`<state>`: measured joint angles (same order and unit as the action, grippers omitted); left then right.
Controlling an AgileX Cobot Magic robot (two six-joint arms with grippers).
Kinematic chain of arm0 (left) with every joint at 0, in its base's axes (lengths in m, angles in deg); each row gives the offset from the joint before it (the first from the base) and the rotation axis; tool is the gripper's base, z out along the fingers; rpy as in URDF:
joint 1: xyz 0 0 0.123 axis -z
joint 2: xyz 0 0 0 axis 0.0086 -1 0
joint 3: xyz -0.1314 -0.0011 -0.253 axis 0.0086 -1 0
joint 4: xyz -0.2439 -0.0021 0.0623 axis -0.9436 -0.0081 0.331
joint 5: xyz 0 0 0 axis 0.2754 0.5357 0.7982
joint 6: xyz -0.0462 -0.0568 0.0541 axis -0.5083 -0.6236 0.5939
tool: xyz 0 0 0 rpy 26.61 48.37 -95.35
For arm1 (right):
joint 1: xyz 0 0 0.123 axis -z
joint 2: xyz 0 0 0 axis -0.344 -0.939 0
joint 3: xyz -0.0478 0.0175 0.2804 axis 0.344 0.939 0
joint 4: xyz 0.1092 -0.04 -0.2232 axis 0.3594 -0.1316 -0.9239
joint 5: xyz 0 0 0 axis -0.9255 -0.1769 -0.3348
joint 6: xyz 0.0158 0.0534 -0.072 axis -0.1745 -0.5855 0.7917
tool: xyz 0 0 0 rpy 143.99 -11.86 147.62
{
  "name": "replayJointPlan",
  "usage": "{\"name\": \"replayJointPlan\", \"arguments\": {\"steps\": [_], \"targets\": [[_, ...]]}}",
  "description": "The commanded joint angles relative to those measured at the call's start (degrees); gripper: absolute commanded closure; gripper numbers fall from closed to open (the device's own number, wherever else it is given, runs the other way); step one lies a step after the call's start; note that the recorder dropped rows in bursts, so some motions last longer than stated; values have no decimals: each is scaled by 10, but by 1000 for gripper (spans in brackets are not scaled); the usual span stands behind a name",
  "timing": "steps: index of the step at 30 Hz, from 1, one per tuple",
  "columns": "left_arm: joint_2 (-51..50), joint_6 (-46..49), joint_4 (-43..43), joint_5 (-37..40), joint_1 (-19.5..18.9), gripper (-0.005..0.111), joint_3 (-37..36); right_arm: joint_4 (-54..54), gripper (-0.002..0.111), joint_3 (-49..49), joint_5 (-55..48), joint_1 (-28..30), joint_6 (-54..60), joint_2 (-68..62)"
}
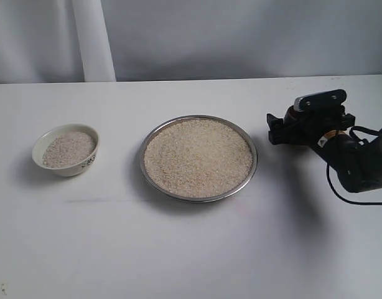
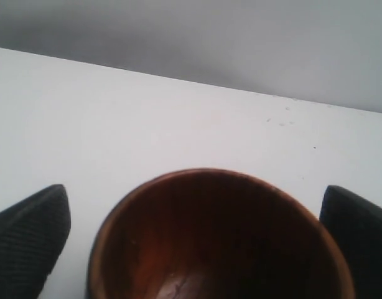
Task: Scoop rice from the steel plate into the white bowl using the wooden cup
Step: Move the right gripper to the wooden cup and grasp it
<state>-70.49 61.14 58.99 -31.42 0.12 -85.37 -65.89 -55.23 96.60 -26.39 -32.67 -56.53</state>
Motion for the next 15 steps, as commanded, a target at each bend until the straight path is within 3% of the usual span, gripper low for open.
{"name": "replayJointPlan", "arguments": {"steps": [1,6,9,15], "targets": [[1,-2,-2,-4,4,107,0,-4,3,-14,-42,1,-6,1],[1,-2,-2,-4,4,107,0,-4,4,-14,-51,1,-6,1],[1,-2,-2,-4,4,107,0,-4,12,-14,-55,1,-6,1],[1,-2,-2,-4,4,107,0,-4,48,-14,-68,1,-6,1]]}}
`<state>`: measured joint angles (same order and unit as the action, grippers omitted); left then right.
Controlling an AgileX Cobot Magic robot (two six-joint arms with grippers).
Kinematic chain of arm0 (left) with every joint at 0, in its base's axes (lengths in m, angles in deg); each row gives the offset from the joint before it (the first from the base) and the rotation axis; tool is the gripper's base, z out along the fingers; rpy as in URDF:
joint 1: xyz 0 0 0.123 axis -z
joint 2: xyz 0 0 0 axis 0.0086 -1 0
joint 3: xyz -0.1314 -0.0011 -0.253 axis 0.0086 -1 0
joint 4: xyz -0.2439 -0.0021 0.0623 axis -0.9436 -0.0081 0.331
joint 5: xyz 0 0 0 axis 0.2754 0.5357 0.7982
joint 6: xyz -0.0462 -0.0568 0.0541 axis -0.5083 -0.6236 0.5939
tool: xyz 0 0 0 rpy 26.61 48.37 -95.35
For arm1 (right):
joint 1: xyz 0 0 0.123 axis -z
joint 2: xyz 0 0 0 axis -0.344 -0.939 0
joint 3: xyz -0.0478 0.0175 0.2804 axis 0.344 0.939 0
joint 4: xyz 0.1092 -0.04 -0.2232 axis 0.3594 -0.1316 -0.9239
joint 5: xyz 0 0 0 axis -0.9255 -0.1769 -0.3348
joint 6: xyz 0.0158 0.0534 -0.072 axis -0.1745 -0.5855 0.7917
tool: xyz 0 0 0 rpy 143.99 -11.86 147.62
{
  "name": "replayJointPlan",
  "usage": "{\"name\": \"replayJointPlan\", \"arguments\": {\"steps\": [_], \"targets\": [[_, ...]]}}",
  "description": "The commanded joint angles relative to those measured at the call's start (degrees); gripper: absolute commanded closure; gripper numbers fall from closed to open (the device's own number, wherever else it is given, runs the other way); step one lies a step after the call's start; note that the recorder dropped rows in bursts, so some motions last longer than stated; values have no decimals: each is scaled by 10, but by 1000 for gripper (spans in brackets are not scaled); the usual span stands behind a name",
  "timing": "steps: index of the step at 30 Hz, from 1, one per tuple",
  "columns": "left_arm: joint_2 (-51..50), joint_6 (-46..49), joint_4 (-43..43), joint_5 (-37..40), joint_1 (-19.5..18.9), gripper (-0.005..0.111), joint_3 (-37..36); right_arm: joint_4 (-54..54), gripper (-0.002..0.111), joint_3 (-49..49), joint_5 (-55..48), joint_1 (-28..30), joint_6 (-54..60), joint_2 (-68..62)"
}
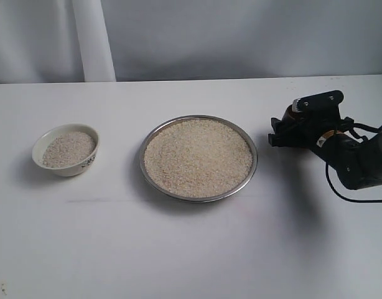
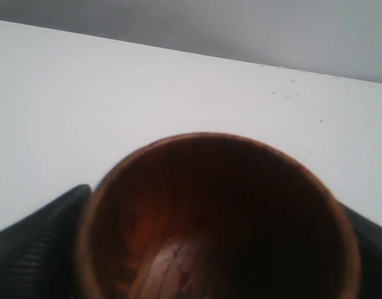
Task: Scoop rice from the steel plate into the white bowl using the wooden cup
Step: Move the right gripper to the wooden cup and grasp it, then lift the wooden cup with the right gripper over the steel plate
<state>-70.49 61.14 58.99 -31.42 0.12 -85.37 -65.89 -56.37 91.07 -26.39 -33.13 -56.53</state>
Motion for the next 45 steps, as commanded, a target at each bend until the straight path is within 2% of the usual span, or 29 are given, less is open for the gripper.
{"name": "replayJointPlan", "arguments": {"steps": [1,7,15,24,30,33,34,36,39,42,45], "targets": [[1,-2,-2,-4,4,107,0,-4,54,-3,-13,1,-1,1],[1,-2,-2,-4,4,107,0,-4,80,-3,-22,1,-1,1],[1,-2,-2,-4,4,107,0,-32,108,-3,-65,1,-1,8],[1,-2,-2,-4,4,107,0,-78,108,-3,-218,-14,7,128],[1,-2,-2,-4,4,107,0,-104,108,-19,-332,-47,7,230],[1,-2,-2,-4,4,107,0,-136,108,-68,-453,-81,7,262],[1,-2,-2,-4,4,107,0,-161,108,-116,-551,-112,11,270],[1,-2,-2,-4,4,107,0,-163,108,-191,-675,-159,45,273],[1,-2,-2,-4,4,107,0,-190,108,-271,-779,-216,74,269],[1,-2,-2,-4,4,107,0,-283,108,-340,-895,-277,77,239],[1,-2,-2,-4,4,107,0,-386,108,-370,-998,-319,84,195]]}}
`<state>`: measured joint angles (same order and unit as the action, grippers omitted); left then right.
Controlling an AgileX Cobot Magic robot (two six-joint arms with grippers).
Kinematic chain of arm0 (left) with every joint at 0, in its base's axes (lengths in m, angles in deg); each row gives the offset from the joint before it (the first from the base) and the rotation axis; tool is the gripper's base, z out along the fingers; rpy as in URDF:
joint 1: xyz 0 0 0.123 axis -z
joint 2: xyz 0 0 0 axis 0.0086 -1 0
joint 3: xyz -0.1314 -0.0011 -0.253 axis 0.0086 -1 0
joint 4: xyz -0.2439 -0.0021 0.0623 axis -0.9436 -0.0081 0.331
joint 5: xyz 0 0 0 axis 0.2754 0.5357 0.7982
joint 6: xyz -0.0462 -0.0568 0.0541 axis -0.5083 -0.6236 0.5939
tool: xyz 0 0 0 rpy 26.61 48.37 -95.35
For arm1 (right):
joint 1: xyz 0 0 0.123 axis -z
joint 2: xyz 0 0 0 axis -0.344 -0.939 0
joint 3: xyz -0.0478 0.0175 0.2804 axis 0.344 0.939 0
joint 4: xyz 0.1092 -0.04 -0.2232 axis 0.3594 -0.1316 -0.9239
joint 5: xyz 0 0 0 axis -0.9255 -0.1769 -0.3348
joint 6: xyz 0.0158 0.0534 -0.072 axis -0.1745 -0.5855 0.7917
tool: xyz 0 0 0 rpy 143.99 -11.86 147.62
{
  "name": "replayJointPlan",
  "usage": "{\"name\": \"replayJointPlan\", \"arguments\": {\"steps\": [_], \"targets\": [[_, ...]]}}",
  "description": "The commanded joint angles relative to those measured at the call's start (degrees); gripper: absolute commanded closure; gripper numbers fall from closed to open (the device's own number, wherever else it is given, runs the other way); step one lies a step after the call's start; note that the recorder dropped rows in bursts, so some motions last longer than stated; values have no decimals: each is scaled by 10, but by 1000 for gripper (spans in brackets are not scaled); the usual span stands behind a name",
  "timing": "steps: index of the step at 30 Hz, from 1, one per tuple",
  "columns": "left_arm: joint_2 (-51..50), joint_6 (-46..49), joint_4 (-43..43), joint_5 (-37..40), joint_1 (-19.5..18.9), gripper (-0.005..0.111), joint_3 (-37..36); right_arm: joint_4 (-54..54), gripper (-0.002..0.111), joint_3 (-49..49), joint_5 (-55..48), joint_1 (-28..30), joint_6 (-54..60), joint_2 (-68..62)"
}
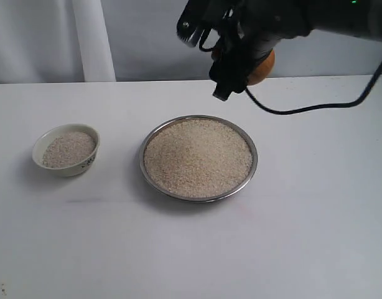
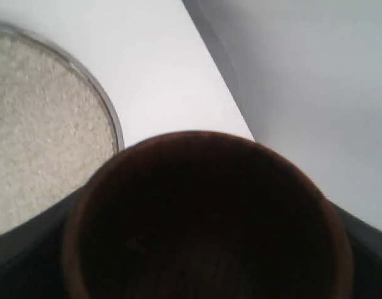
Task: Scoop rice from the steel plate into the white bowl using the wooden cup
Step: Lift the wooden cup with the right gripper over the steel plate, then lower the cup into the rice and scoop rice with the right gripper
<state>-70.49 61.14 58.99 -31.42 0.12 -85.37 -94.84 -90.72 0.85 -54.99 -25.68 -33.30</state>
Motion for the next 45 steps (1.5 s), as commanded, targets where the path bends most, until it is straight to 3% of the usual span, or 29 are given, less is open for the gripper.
{"name": "replayJointPlan", "arguments": {"steps": [1,17,45], "targets": [[1,-2,-2,-4,4,107,0,-121,108,-26,-108,-40,11,-50],[1,-2,-2,-4,4,107,0,-335,108,-26,-261,-120,91,-188],[1,-2,-2,-4,4,107,0,-281,108,-26,-146,-127,60,-299]]}}
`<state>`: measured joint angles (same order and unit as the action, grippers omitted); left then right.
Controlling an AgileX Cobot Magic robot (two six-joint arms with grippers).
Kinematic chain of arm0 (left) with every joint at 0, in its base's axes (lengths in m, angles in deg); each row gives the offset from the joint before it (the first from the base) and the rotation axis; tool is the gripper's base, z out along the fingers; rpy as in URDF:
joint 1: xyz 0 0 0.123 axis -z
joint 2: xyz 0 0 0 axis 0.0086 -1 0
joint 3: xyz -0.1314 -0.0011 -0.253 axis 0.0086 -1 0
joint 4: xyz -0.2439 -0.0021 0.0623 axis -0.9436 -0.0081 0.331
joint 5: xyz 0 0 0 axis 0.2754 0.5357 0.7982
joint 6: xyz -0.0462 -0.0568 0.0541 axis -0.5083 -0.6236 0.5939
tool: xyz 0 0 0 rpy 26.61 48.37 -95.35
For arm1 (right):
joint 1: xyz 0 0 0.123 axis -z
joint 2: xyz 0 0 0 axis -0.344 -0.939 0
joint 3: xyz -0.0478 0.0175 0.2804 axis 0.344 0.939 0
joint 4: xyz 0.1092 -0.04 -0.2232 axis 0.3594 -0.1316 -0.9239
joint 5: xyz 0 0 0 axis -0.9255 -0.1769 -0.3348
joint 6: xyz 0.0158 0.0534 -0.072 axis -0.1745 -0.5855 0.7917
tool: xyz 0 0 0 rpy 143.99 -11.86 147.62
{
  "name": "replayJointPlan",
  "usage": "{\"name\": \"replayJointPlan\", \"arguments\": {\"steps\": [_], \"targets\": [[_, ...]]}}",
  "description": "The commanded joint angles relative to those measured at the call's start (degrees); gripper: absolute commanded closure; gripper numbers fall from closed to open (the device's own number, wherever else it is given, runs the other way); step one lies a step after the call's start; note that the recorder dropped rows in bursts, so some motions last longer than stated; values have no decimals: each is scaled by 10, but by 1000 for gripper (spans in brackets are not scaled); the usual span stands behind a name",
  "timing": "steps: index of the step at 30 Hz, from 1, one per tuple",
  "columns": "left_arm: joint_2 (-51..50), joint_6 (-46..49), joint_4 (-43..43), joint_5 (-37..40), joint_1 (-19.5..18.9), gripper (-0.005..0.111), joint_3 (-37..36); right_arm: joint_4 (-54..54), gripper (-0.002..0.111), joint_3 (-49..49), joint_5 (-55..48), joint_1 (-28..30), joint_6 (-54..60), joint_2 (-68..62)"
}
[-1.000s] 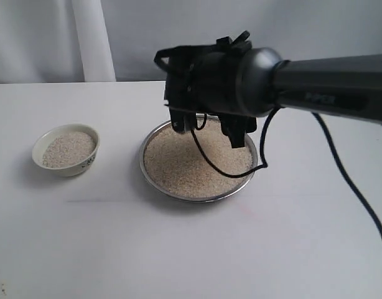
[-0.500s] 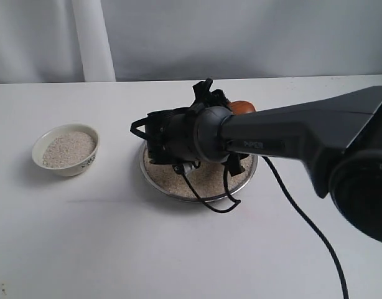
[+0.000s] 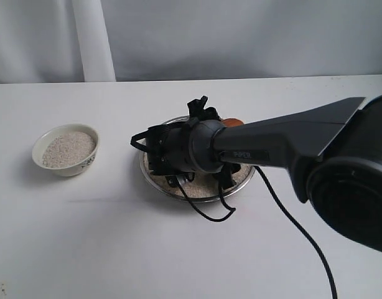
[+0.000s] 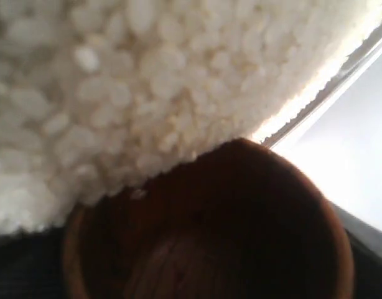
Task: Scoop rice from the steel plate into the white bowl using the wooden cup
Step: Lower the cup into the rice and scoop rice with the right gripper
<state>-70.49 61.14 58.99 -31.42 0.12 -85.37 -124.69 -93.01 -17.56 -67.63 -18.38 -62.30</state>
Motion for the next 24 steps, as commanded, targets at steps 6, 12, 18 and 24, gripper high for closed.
{"name": "replayJointPlan", "arguments": {"steps": [6,12,18,24], "targets": [[1,-2,-2,-4,4,107,0,40,108,-3,75,-1,-39,-13],[1,-2,-2,-4,4,107,0,48,108,-3,114,-1,-82,-13],[1,-2,-2,-4,4,107,0,79,108,-3,144,1,-103,-13],[1,-2,-2,-4,4,107,0,98,108,-3,146,1,-130,-13]]}}
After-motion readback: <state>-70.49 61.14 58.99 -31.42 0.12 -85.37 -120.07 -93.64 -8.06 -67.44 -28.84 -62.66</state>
